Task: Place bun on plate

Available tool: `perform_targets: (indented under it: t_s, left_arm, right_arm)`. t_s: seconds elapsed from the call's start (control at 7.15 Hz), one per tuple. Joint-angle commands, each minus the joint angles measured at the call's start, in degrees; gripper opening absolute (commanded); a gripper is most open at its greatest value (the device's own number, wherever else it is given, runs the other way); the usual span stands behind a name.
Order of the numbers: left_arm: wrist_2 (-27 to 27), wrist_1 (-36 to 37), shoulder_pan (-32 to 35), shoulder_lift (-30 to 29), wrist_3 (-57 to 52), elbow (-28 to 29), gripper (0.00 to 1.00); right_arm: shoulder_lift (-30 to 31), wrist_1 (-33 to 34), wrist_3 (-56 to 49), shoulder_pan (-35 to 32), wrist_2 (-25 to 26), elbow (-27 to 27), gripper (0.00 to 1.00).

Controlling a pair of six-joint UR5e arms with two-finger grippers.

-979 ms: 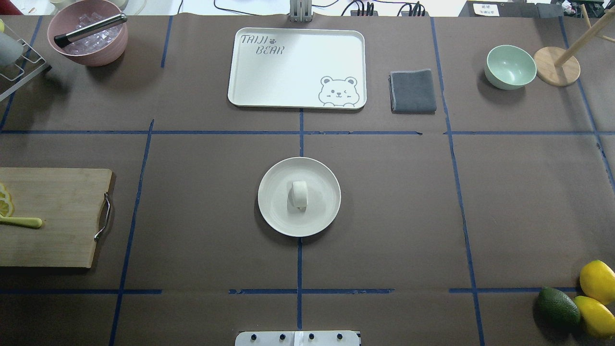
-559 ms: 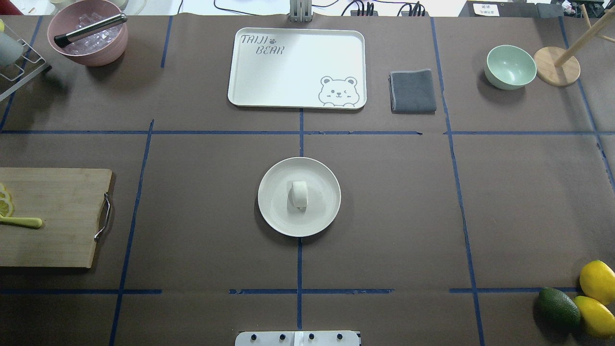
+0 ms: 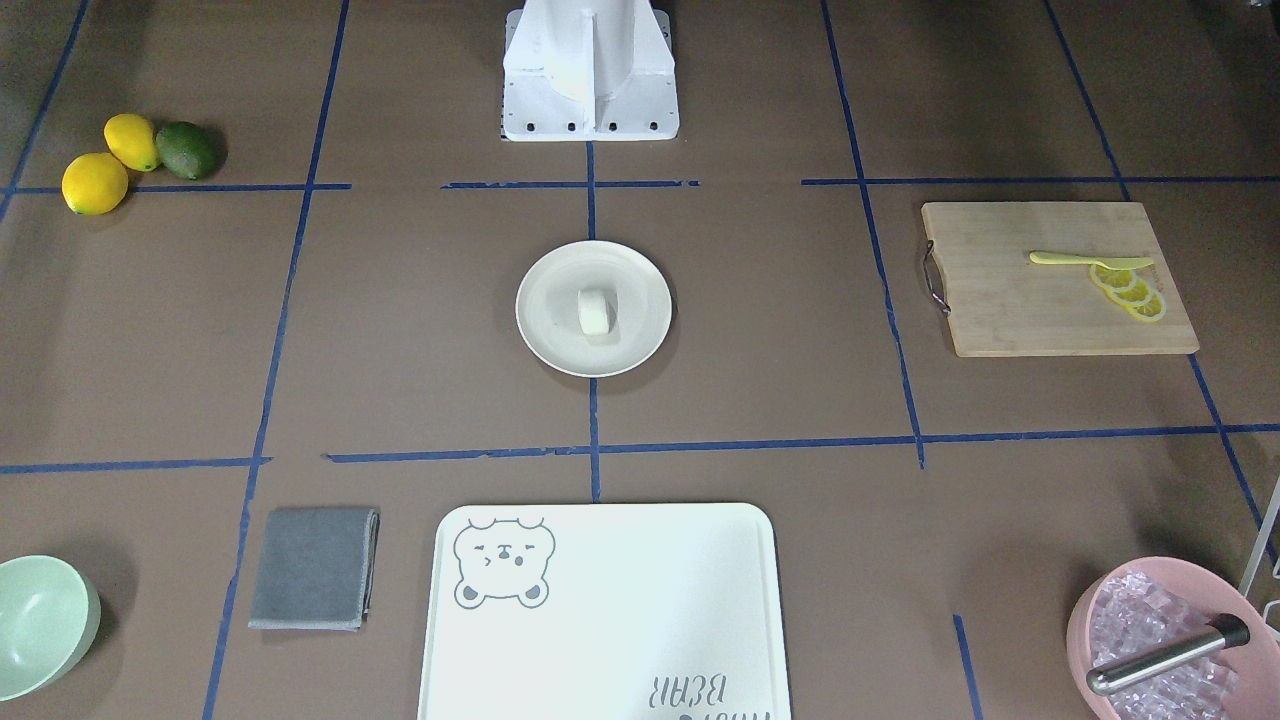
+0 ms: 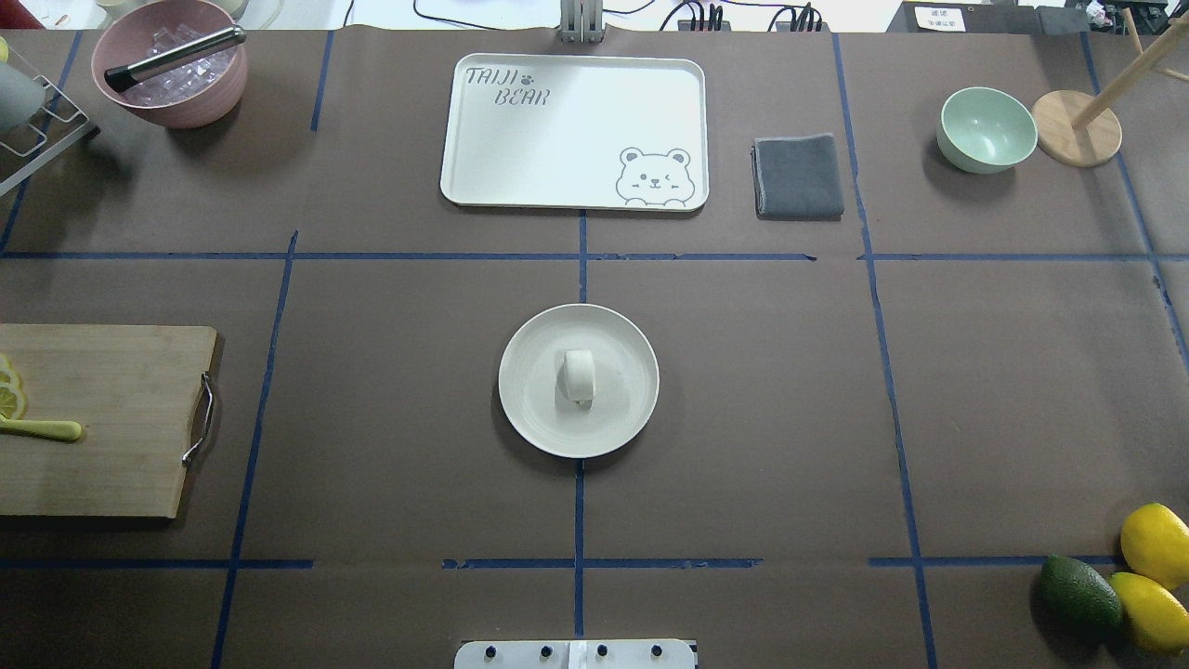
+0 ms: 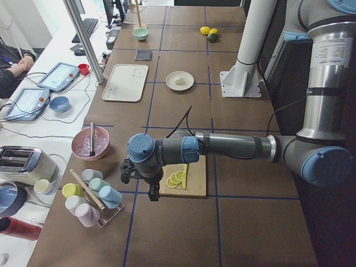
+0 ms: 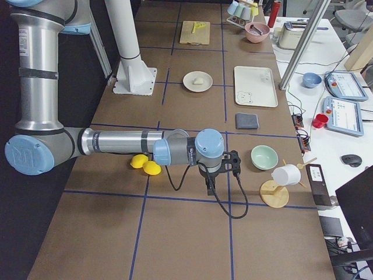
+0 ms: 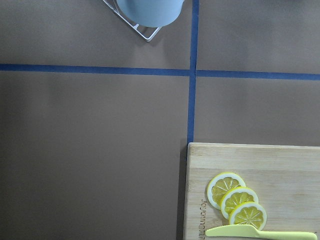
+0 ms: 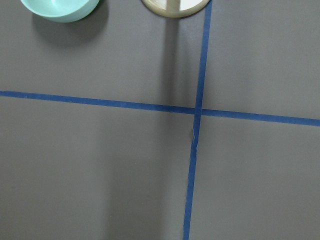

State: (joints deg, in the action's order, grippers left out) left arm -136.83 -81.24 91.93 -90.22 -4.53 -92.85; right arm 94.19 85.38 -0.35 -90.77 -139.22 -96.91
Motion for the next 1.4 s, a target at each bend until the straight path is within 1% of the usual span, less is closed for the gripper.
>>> perform_targets:
  t_s: [0.0, 0.42, 1.26]
  left_arm:
    - [0.1, -1.3, 0.0, 0.0, 0.0, 0.4, 1.0]
    - [0.2, -3.2, 0.0, 0.5, -0.1, 1.1, 1.0]
    - [0.2, -3.2, 0.0, 0.5, 0.0, 1.0, 1.0]
  right_arm:
    - [0.2, 0.0, 0.0, 0.0, 0.0, 0.1, 1.0]
    - [0.2, 0.1, 0.0, 0.0, 0.0, 0.0, 1.0]
    - [-0.1, 0.1, 0.0, 0.0, 0.0, -0.1, 1.0]
